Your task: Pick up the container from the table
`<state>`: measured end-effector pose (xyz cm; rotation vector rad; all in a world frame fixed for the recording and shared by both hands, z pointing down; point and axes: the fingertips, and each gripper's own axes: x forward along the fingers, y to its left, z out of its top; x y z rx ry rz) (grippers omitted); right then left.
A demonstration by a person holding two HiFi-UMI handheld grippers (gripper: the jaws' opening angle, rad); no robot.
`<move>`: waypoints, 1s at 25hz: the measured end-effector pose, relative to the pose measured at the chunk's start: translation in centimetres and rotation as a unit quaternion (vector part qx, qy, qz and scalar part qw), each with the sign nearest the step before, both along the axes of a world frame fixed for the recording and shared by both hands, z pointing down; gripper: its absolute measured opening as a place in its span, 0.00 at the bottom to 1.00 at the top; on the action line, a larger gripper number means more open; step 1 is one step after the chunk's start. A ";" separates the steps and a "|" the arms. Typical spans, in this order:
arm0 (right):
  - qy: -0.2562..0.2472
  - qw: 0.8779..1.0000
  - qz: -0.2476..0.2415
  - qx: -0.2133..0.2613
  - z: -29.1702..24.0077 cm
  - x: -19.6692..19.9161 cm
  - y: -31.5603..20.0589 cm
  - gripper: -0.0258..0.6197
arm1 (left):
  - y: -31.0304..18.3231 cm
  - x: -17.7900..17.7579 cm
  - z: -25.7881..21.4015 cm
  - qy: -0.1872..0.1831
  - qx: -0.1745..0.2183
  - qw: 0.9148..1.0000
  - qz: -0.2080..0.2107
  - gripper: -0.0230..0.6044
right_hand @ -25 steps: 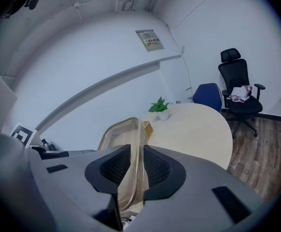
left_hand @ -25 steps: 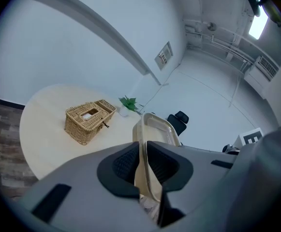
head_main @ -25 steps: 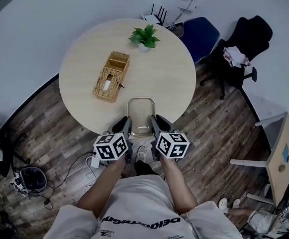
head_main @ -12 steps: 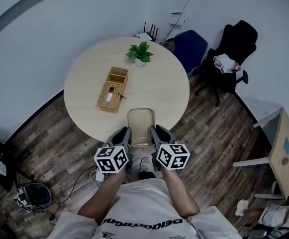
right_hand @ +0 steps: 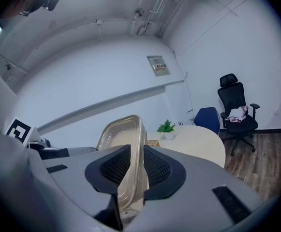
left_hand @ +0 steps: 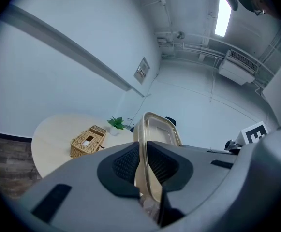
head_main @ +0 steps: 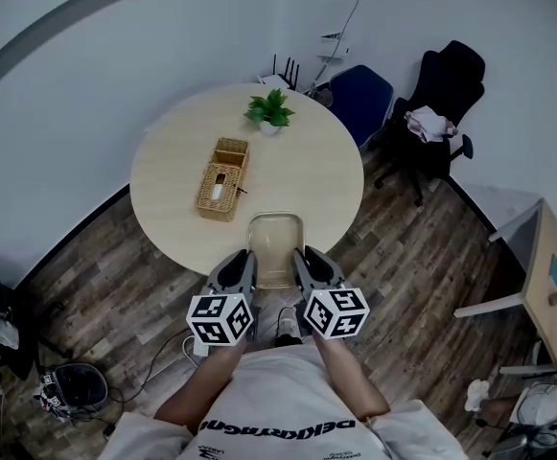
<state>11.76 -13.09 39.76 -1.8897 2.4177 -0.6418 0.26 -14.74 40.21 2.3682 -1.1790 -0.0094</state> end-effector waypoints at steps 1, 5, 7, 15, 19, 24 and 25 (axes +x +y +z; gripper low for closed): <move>0.002 1.000 0.002 0.003 -0.2 -0.1 0.3 0.22 | 0.2 -0.1 -0.1 -0.001 0.004 1.000 0.001 0.13; 0.008 1.000 0.007 0.017 -0.9 -0.5 1.0 0.21 | 0.8 -0.5 -0.7 -0.002 0.018 1.000 0.003 0.13; 0.011 1.000 0.009 0.025 -1.2 -0.6 1.6 0.21 | 1.3 -0.6 -0.9 -0.004 0.025 1.000 0.003 0.13; 0.026 0.999 0.018 0.037 -1.7 -0.6 2.8 0.21 | 2.4 -0.5 -1.4 -0.012 0.041 0.999 0.007 0.13; 0.029 0.999 0.021 0.037 -1.7 -0.6 3.2 0.21 | 2.6 -0.5 -1.3 -0.016 0.044 0.999 0.008 0.13; 0.028 0.999 0.026 0.035 -1.5 -0.1 3.3 0.22 | 2.7 -0.1 -1.3 -0.015 0.046 0.999 0.011 0.13; 0.028 0.999 0.026 0.034 -1.5 -0.1 3.3 0.22 | 2.8 -0.1 -1.3 -0.016 0.045 0.999 0.011 0.13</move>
